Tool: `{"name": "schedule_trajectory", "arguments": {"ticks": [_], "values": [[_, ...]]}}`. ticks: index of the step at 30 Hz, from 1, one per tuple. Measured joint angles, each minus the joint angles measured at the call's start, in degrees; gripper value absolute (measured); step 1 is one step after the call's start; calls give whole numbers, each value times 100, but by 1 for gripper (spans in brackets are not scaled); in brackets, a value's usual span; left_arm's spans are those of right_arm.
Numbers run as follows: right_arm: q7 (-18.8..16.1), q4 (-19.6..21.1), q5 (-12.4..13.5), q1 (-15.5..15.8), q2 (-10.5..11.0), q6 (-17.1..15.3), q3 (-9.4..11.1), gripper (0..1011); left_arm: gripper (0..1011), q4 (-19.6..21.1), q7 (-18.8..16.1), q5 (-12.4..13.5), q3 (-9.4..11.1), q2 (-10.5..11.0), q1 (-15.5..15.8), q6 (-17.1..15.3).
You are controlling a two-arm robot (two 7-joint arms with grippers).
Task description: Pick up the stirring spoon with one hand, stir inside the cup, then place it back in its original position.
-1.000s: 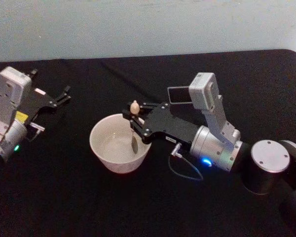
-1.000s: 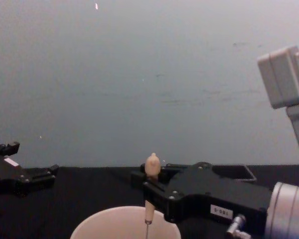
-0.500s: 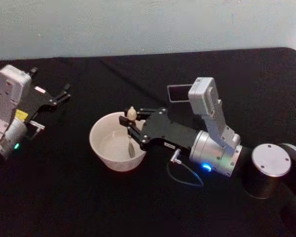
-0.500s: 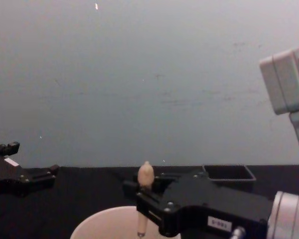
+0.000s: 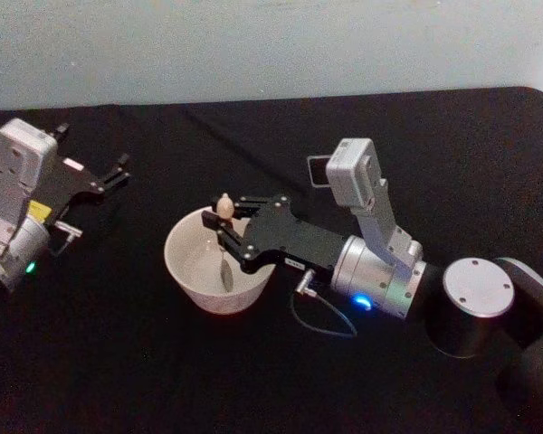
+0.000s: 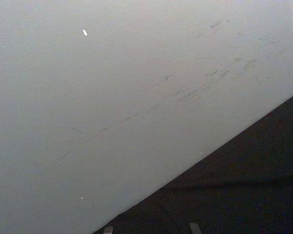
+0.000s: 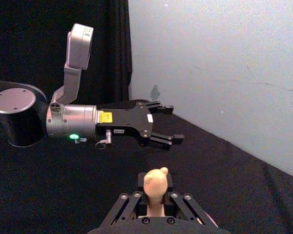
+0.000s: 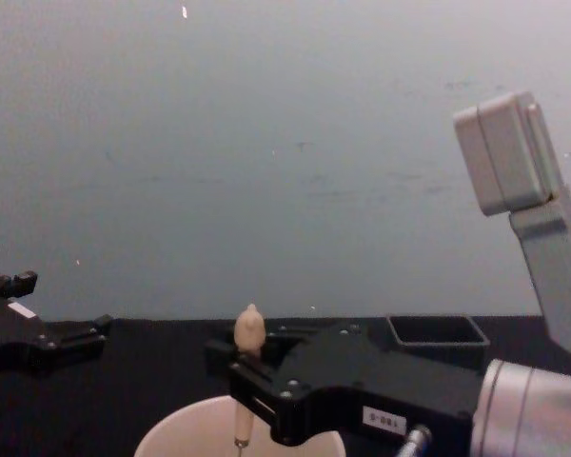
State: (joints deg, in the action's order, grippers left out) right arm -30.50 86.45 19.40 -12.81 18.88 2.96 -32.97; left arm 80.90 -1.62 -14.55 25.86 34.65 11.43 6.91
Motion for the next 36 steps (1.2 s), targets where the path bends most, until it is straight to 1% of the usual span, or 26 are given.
{"name": "schedule_trajectory", "arguments": {"ticks": [10,19,24,29,36], "values": [[91,-246,-77,-157,-147,40,-11,169,1001,0,0,0,0,0,0,0],[178,-354,-109,-220,-210,72,79,169,1001,0,1,0,0,0,0,0],[206,-368,-139,-224,-203,76,124,170,1001,0,0,0,0,0,0,0],[221,-361,-150,-192,-149,74,185,169,1001,0,0,0,0,0,0,0],[211,-227,-130,-98,-53,49,260,169,1001,0,0,0,0,0,0,0]]}}
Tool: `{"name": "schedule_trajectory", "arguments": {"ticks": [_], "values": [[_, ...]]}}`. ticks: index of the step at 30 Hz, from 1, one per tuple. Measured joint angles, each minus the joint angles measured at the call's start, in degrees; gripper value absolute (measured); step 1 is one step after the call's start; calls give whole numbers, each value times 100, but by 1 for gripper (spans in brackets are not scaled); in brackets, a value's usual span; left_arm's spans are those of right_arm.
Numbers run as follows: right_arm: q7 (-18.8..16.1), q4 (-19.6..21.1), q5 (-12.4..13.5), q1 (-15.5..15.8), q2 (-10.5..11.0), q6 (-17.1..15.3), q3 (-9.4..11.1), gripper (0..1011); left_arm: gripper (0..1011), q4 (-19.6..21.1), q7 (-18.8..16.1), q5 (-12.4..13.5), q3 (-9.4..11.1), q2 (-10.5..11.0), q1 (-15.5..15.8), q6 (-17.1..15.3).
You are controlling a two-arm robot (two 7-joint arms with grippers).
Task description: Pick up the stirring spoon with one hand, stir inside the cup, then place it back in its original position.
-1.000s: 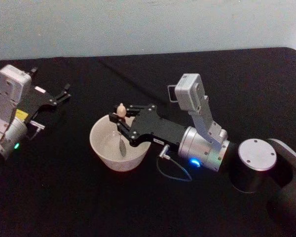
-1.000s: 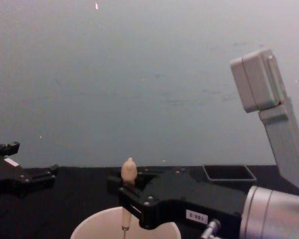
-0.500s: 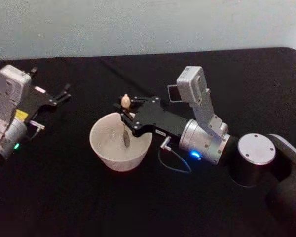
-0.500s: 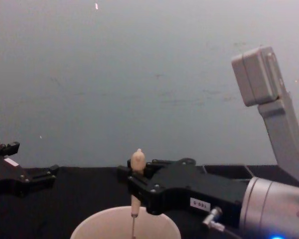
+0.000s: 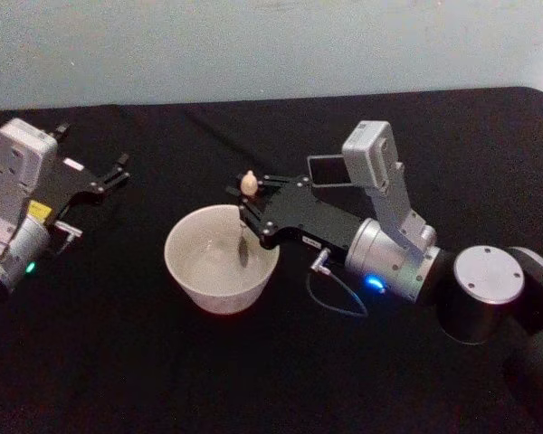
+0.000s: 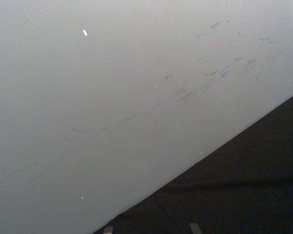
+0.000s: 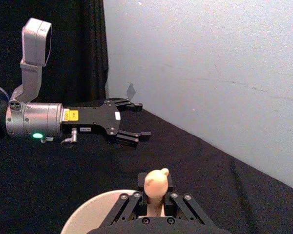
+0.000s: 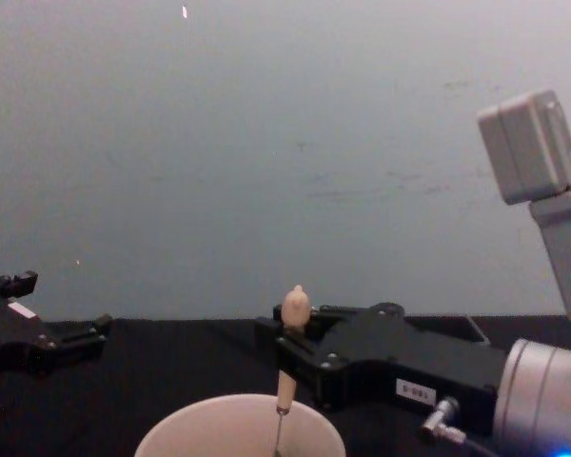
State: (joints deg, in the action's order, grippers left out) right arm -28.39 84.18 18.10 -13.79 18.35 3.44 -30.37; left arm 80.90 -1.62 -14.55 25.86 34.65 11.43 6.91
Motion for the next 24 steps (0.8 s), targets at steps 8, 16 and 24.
{"name": "schedule_trajectory", "arguments": {"ticks": [8,16,24], "values": [[-63,198,102,133,97,-40,30,169,1001,0,0,0,0,0,0,0],[-128,350,163,256,178,-111,-27,169,1001,0,0,0,0,0,0,0],[-171,404,193,283,196,-134,-109,169,1001,0,0,1,0,0,0,0]]}}
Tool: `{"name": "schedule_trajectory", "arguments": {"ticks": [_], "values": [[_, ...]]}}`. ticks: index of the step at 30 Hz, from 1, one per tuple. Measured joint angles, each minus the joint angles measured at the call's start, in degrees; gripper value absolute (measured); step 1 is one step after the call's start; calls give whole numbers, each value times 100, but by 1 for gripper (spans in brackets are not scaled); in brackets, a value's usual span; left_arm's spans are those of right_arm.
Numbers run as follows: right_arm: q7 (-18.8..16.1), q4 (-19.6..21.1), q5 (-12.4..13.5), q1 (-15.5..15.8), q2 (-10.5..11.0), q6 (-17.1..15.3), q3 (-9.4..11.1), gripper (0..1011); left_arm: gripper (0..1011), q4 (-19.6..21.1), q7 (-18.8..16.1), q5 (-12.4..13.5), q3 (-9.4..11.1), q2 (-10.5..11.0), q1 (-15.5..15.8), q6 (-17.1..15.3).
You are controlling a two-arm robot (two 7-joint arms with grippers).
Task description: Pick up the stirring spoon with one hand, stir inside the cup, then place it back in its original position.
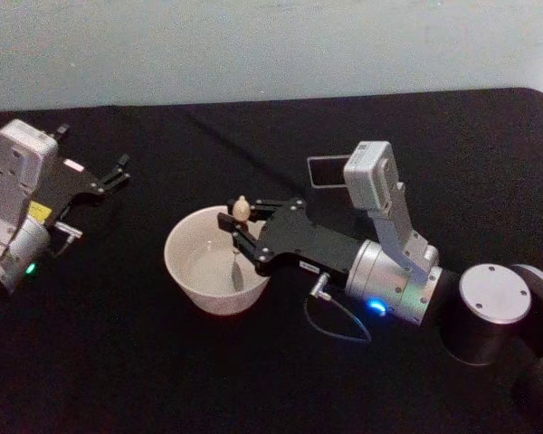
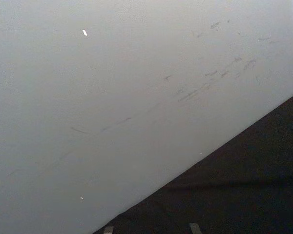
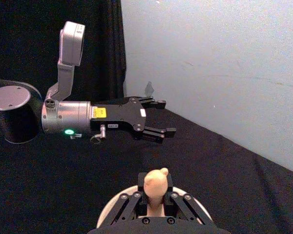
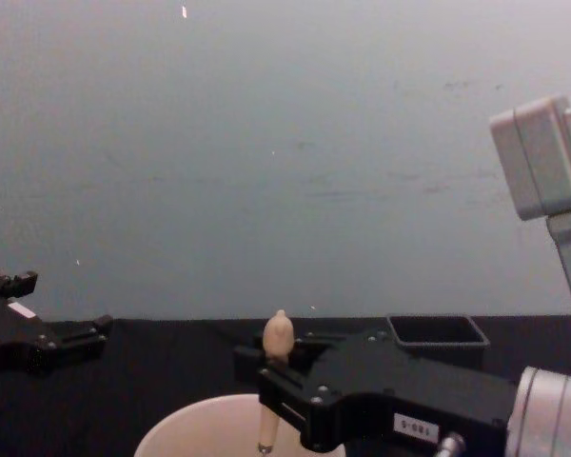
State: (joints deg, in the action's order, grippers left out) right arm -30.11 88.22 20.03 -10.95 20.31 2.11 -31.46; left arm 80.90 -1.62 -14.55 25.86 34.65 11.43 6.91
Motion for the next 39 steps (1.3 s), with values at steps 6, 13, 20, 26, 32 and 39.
{"name": "schedule_trajectory", "arguments": {"ticks": [6,13,20,26,32,39], "values": [[0,-12,3,-34,-28,4,-37,169,1001,0,0,0,0,0,0,0],[-11,-114,-7,-139,-108,25,-105,170,1001,0,0,0,0,0,0,0],[-14,-281,-62,-279,-224,59,-168,169,1001,0,0,0,0,0,0,0],[41,-478,-131,-423,-340,105,-180,169,1001,0,0,0,0,0,0,0],[114,-598,-178,-491,-397,126,-143,170,1001,0,0,0,0,0,0,0],[182,-660,-225,-518,-407,134,-55,169,1001,-1,0,0,0,0,0,0]]}}
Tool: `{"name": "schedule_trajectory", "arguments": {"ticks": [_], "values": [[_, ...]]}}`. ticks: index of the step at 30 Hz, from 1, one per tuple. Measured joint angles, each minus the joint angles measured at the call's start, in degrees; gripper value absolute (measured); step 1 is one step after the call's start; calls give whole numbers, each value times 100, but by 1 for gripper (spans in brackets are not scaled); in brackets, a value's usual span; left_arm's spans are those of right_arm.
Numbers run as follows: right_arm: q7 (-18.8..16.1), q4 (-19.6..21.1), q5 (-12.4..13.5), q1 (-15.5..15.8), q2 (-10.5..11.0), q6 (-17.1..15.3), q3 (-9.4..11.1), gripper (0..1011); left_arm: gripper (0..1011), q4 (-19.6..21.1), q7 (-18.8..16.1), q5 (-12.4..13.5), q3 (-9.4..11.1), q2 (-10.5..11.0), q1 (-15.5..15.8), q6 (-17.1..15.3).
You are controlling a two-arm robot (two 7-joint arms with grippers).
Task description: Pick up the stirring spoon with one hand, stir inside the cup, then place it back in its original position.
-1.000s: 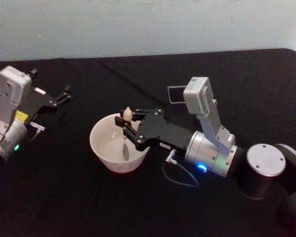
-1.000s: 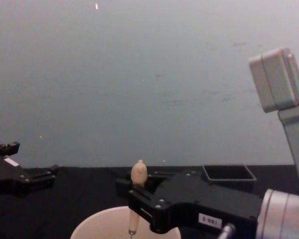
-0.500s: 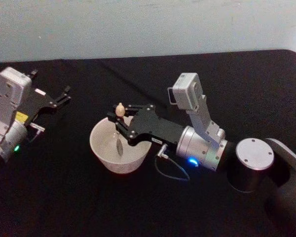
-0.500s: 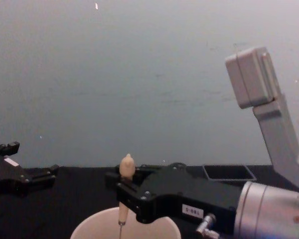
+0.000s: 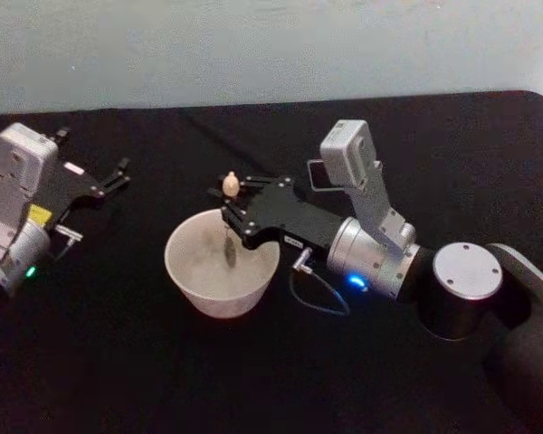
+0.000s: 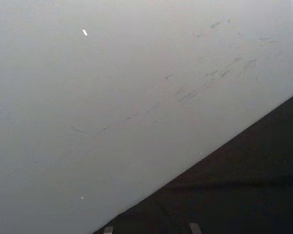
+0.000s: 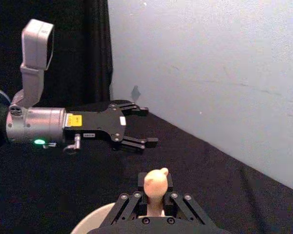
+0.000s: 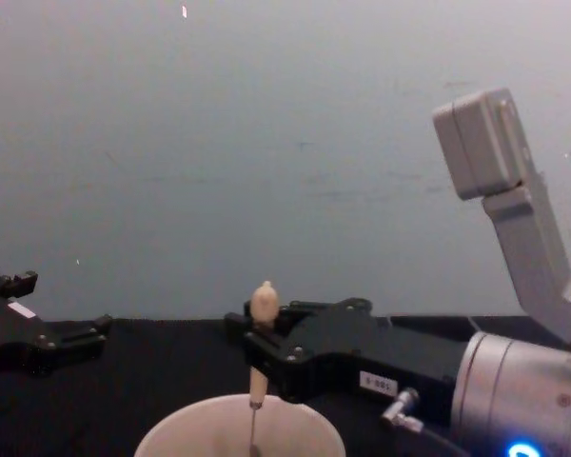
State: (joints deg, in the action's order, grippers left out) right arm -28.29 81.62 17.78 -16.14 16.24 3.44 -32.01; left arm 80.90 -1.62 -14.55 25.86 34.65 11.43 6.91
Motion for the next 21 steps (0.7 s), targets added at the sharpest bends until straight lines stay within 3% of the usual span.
{"name": "schedule_trajectory", "arguments": {"ticks": [21], "values": [[-75,417,146,318,263,-89,161,169,1001,0,0,0,0,0,0,0]]}}
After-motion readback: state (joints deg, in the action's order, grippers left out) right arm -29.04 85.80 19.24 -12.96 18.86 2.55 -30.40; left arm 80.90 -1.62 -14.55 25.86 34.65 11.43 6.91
